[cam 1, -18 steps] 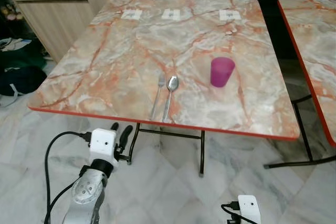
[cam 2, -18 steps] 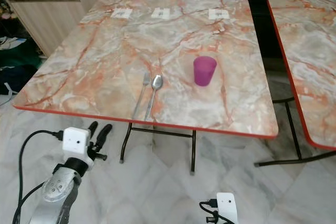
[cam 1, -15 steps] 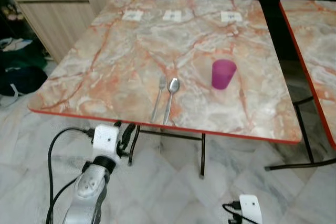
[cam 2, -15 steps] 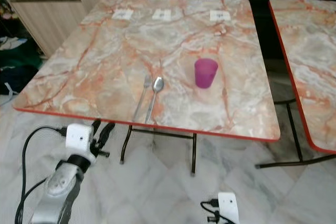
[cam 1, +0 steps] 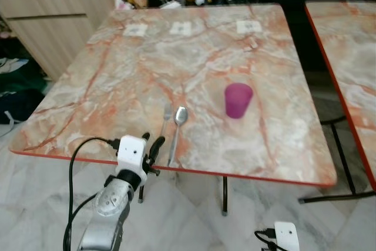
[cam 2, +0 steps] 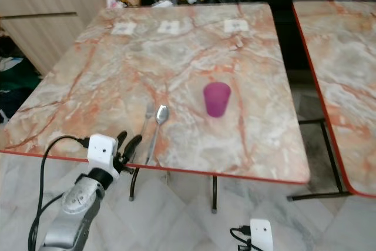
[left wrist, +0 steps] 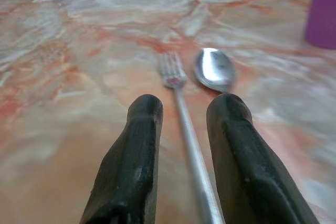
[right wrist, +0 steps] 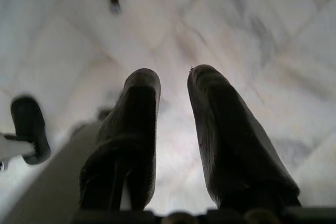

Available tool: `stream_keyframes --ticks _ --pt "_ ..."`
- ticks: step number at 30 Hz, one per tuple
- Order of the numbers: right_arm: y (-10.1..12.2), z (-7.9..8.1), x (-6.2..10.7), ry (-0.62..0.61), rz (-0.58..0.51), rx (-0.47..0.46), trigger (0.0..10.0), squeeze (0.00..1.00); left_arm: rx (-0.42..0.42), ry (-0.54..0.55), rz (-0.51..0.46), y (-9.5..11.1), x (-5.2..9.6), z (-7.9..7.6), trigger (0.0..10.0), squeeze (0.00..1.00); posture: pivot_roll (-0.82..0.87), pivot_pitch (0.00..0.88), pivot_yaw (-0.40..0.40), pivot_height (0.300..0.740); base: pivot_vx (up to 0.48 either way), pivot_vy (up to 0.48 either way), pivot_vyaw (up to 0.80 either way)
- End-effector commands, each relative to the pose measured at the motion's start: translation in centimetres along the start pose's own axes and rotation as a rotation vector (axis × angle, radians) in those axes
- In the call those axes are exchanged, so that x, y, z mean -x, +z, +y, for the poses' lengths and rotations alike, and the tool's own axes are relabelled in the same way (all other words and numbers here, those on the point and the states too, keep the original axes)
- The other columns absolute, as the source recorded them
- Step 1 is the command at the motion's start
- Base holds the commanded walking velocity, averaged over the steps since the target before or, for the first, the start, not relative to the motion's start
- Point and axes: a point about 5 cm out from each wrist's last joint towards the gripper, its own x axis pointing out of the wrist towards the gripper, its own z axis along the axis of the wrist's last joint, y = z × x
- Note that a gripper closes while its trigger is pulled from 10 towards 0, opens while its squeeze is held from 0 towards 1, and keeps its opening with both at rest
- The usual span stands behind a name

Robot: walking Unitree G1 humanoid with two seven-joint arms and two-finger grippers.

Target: Setting the table

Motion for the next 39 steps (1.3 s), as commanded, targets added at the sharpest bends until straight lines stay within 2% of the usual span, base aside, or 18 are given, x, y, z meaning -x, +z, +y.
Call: stream_keyframes --ticks 1,3,6,9,10,11,13,15,21,26,33,39 --pt "-1.3 0.5 0.3 0.008 0.04 -0.008 10.0 0.0 0.011 -0.031 0.031 -0.2 0.1 -0.2 10.0 0.0 -0.04 0.12 0.076 0.74 0.0 0.0 0.0" --pt "-1.3 0.4 0.3 0.007 0.039 -0.008 10.0 0.0 0.011 -0.037 0.031 -0.1 0.0 -0.4 10.0 0.0 -0.04 0.119 0.077 0.74 0.0 0.0 0.0" --pt "-1.2 0.4 0.3 0.002 0.03 -0.033 10.0 0.0 0.018 0.051 0.019 -0.1 -0.2 0.4 10.0 0.0 -0.04 0.117 0.079 0.74 0.0 0.0 0.0" --pt "-1.1 0.4 0.3 0.003 0.025 -0.039 10.0 0.0 -0.029 0.141 0.052 -0.8 0.0 1.6 10.0 0.0 -0.05 0.113 0.078 0.74 0.0 0.0 0.0" --pt "-1.2 0.5 0.3 0.006 0.026 -0.037 10.0 0.0 -0.053 0.222 0.088 -1.6 0.4 2.5 10.0 0.0 -0.05 0.104 0.068 0.74 0.0 0.0 0.0" --pt "-1.2 0.5 0.3 0.006 0.026 -0.036 10.0 0.0 -0.058 0.239 0.097 -1.7 0.5 2.7 10.0 0.0 -0.05 0.104 0.068 0.74 0.0 0.0 0.0" --pt "-1.1 0.4 0.3 0.012 0.026 -0.021 10.0 0.0 -0.016 0.311 0.092 -2.0 1.1 3.5 10.0 0.0 -0.05 0.099 0.048 0.74 0.0 0.0 0.0" --pt "-0.9 0.1 0.2 0.008 0.024 -0.017 10.0 0.0 -0.027 0.373 0.078 -2.0 2.1 4.5 10.0 0.0 -0.04 0.097 0.036 0.74 0.0 0.0 0.0" --pt "-0.4 -0.6 0.1 -0.002 0.017 -0.004 10.0 0.0 -0.033 0.436 0.059 -1.8 3.4 5.6 10.0 0.0 -0.02 0.088 -0.006 0.74 0.0 0.0 0.0" --pt "-0.1 -0.9 0.0 -0.007 0.009 0.0 10.0 0.0 -0.023 0.484 0.056 -2.1 3.3 5.8 10.0 0.0 -0.03 0.079 -0.028 0.74 0.0 0.0 0.0" --pt "0.3 -1.4 -0.1 -0.02 -0.003 -0.007 10.0 0.0 -0.011 0.461 0.042 -2.2 2.4 4.8 10.0 0.0 -0.06 0.065 -0.035 0.74 0.0 0.0 0.0" --pt "0.2 -1.5 -0.1 -0.024 -0.004 -0.021 10.0 0.0 -0.017 0.441 0.035 -2.2 1.9 4.5 10.0 0.0 -0.07 0.055 -0.028 0.74 0.0 0.0 -0.73"
